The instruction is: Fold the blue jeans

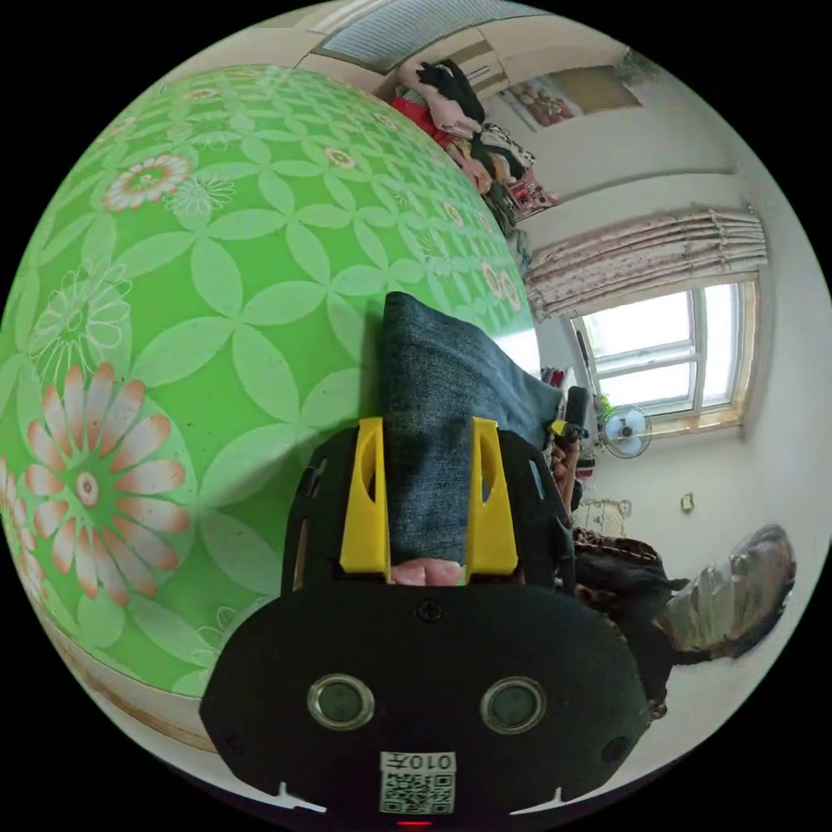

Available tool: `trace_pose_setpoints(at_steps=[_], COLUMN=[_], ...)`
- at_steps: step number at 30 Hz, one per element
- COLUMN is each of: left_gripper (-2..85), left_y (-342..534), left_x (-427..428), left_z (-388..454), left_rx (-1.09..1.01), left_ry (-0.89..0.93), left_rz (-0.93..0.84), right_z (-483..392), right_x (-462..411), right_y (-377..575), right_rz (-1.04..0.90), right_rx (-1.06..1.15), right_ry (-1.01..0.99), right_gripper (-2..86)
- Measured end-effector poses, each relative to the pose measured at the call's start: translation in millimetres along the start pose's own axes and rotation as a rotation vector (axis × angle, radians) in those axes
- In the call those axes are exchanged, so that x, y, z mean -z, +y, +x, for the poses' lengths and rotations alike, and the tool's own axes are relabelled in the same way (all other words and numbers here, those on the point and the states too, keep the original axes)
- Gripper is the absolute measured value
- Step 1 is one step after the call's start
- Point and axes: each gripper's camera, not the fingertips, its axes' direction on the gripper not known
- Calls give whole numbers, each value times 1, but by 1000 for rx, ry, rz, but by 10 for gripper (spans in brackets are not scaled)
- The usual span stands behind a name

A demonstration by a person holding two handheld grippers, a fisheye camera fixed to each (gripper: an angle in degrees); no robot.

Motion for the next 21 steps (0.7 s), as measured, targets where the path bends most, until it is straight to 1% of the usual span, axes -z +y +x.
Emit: trace_pose_setpoints(at_steps=[3, 6, 9, 12, 14, 16, 18, 20, 21], left_gripper=[115, 106, 98, 94, 93, 92, 91, 89, 88], left_y=[5, 26, 69, 148, 225, 278, 326, 383, 397], left_x=[-13, -17, -16, -16, -22, -29, -37, -51, -56], left_z=[-14, -28, -31, -31, -33, -30, -25, -23, -24], left_rx=[-12, 11, 48, 131, 232, 292, 354, 406, 412], left_ry=[51, 98, 89, 66, 97, 96, 78, 95, 117], left_rz=[-16, 48, 190, 362, 527, 640, 743, 879, 915], right_z=[4, 9, 6, -6, -11, -16, -27, -38, -49], right_x=[-12, -36, -58, -80, -103, -146, -181, -216, -240], right_y=[3, -7, -26, -62, -90, -125, -146, -161, -167], right_rz=[-11, -50, -115, -191, -281, -427, -496, -550, -582], right_rx=[2, -1, 51, 164, 217, 259, 309, 338, 376], right_ry=[27, 40, 103, 103, 97, 82, 88, 83, 86], right_gripper=[102, 86, 69, 56, 53, 51, 51, 50, 50])
